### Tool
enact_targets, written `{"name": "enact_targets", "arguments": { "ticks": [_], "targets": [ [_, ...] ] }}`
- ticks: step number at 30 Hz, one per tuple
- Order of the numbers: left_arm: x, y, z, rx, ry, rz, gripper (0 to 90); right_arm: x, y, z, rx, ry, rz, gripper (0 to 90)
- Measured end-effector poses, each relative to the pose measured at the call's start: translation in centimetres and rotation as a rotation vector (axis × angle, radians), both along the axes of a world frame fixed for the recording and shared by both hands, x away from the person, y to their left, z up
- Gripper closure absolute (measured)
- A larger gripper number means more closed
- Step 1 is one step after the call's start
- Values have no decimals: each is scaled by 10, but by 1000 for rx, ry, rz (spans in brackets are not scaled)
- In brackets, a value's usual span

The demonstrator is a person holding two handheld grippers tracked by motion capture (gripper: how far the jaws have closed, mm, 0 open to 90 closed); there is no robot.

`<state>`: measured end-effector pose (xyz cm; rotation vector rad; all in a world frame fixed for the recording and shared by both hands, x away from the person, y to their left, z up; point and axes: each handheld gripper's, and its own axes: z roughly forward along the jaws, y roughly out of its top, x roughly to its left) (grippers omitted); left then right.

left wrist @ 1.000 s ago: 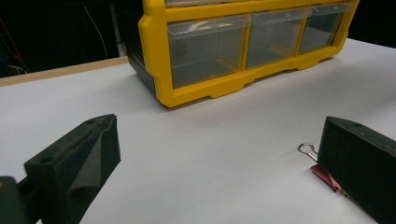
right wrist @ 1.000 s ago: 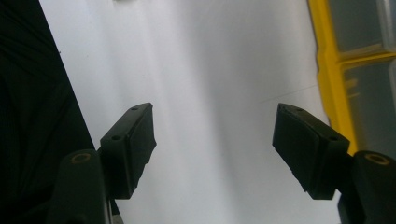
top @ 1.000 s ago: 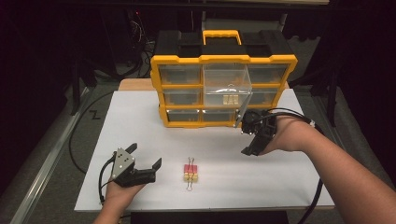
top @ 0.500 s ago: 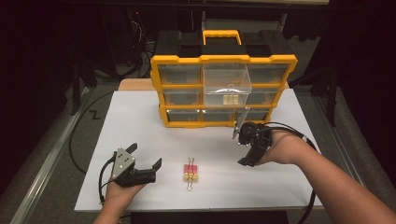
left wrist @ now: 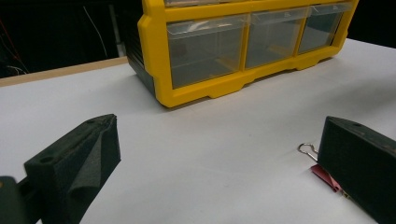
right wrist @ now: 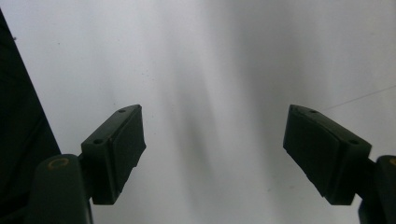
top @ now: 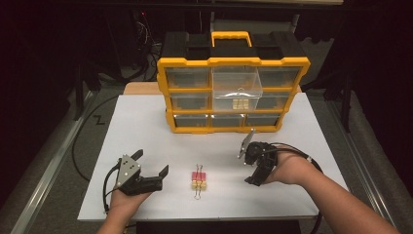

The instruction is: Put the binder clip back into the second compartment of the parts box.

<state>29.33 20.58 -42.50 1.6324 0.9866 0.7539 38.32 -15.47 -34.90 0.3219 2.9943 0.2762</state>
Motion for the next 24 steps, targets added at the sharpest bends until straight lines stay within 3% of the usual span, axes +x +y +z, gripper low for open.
{"name": "enact_targets", "arguments": {
  "ticks": [13,24],
  "targets": [
    [0,0,0,2,-4,2,4,-5,4,-28,3,-2,4,213],
    [0,0,0,7,-2,-2,4,-8,17,-36,14,-21,33,216]
  ]
}}
